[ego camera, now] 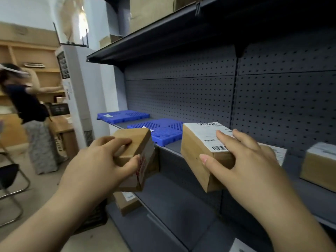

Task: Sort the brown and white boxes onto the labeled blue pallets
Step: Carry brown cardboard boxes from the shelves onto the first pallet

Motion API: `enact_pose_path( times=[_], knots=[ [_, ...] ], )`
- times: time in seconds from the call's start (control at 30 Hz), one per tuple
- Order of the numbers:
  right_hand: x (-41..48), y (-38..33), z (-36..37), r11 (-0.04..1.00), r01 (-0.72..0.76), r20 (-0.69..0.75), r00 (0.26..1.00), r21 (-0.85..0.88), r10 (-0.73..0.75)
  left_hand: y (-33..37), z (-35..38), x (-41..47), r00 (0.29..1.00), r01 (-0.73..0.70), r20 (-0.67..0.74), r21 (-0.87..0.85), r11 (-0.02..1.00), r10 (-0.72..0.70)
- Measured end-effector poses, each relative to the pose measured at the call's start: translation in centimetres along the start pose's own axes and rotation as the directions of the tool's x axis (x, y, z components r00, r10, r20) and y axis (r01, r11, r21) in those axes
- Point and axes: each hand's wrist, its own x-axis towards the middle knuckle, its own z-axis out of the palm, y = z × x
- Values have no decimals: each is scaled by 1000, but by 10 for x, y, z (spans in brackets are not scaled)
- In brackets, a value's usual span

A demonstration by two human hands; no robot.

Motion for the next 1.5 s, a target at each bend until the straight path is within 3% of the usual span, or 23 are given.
enact_pose_path(
  times=[0.33, 0.63, 0.93, 1.07, 1.23, 1.5],
  knots=[
    [114, -66, 101, 996, 46, 8, 999, 74, -46, -113, 49, 106, 997, 61, -46, 59, 996, -59],
    [250, -134, 184, 997, 36, 12, 999, 74, -37, -208, 103, 259, 997, 13, -83, 100, 995, -5],
    [332, -175, 241, 1000, -20, 33, 999, 24, 19, -277, 143, 375, 999, -18, -26, 36, 999, 18],
    [356, -195, 273, 996, -90, 28, 996, 8, 90, -316, 167, 430, 997, -80, 9, -39, 996, 81],
    [391, -226, 328, 980, -196, -108, 976, -44, 190, -384, 212, 514, 980, -192, 30, -138, 972, 198],
    [485, -305, 413, 942, -334, -239, 918, -42, 315, -472, 290, 667, 901, -381, 96, -291, 878, 423]
  ],
)
